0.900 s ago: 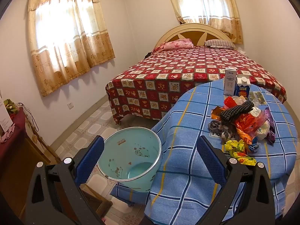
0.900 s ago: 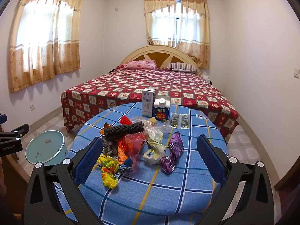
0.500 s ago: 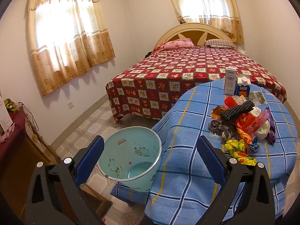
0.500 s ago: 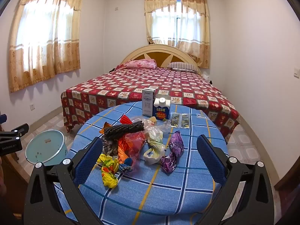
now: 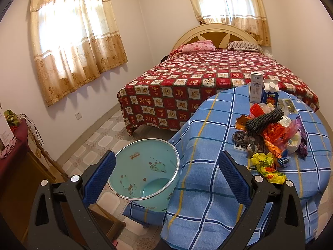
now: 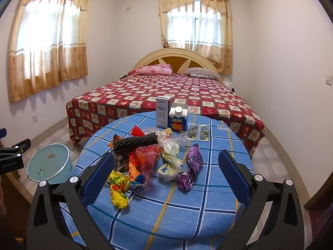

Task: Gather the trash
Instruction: 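Move both tools toward the trash pile on the blue table, then grasp the yellow wrapper with the left tool while the right tool grasps the purple wrapper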

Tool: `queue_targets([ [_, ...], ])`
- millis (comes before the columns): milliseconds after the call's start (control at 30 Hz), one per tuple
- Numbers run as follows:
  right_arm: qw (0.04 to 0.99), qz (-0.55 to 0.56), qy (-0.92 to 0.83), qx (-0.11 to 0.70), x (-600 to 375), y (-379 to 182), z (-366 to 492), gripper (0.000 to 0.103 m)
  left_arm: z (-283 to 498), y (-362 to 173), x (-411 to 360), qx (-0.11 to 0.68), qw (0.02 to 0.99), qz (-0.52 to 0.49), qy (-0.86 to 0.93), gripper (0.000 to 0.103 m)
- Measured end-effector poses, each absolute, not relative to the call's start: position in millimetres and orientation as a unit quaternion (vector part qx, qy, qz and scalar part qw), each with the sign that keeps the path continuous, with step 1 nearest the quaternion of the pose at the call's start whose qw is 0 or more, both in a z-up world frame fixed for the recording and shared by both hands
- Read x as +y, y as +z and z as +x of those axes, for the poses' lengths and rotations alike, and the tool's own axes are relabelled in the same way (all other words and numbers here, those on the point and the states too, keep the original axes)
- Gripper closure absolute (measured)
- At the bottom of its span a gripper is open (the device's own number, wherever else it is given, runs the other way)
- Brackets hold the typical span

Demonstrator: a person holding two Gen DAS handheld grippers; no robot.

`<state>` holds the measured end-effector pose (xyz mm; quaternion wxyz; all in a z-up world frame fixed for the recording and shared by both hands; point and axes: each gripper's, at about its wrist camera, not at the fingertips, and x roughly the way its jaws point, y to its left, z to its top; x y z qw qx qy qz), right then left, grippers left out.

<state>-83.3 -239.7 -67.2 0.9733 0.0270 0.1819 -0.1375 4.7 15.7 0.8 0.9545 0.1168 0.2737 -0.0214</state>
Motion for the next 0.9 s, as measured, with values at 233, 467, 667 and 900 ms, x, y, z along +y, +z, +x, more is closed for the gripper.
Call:
queue_targets([
  [233,0.969,0.040,-0.147,0.196,-249.4,-85.7,-74.6,0.005,11.0,-7.5,5.8,0.284,0.951,0.122,-0.019,0.006],
  [467,0.955,0.058,-0.178,0.230,-281.3,-123.0,-60.8,0.005,23.0,-38.8,-24.9,0.320,0.936,0.142,-0.027,0.006],
  [667,0.944,0.056,-0.212,0.247,-307.4,-158.0,-51.9,0.009,39.0,-78.1,-70.7,0.363,0.919,0.145,-0.047,0.006],
  [900,0.934,0.064,-0.239,0.256,-334.1,-177.7,-49.5,0.016,48.4,-107.4,-127.1,0.395,0.905,0.138,-0.077,0.006],
])
